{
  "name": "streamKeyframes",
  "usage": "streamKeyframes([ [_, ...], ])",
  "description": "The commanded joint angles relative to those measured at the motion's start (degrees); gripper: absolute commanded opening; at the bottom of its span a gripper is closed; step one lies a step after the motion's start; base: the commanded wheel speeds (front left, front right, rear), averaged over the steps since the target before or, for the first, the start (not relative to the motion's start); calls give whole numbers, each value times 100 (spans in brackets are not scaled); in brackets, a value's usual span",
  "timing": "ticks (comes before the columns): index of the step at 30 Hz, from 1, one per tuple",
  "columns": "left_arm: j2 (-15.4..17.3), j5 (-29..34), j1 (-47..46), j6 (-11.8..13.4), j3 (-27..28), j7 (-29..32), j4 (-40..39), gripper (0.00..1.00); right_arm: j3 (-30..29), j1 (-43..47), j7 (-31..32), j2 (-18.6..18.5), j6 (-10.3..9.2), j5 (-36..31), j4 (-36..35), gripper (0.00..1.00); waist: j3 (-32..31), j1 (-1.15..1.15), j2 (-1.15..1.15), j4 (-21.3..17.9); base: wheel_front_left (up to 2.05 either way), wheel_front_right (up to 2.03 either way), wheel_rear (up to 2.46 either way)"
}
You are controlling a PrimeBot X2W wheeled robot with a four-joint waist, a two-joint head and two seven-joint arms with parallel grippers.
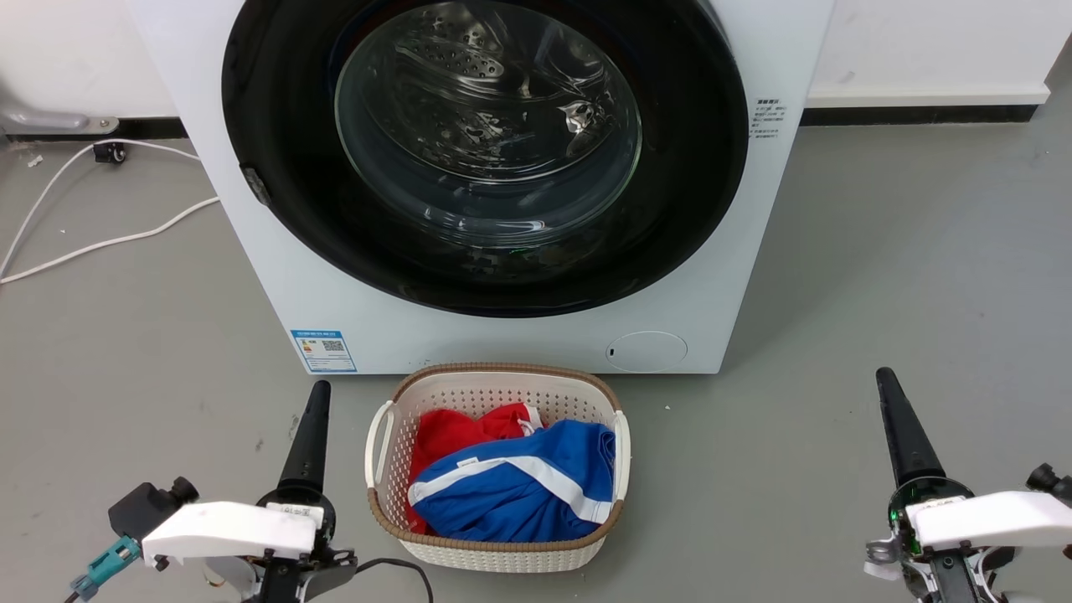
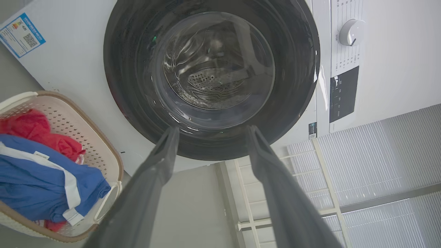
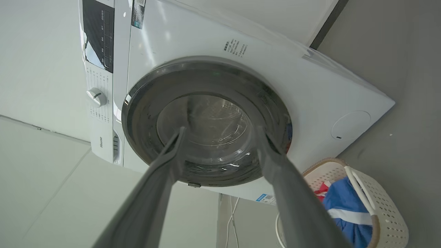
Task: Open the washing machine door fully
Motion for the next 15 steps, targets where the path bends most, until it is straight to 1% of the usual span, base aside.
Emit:
streamKeyframes([
  [1, 21, 296, -49, -9, -6, -64, -136, 100, 19, -60, -57, -51, 5, -309, -127, 100, 1, 0, 0, 3, 0, 0, 0],
  [8, -10, 1279, -8, -10, -28, -215, -226, 100, -5, -58, -79, -20, 7, -1331, -221, 100, 9, 0, 0, 7, 0, 0, 0],
  [15, 110, 2328, -13, -5, -130, -356, -281, 100, 20, -50, -24, 2, 7, -2273, -332, 100, 27, 0, 0, 2, 0, 0, 0],
])
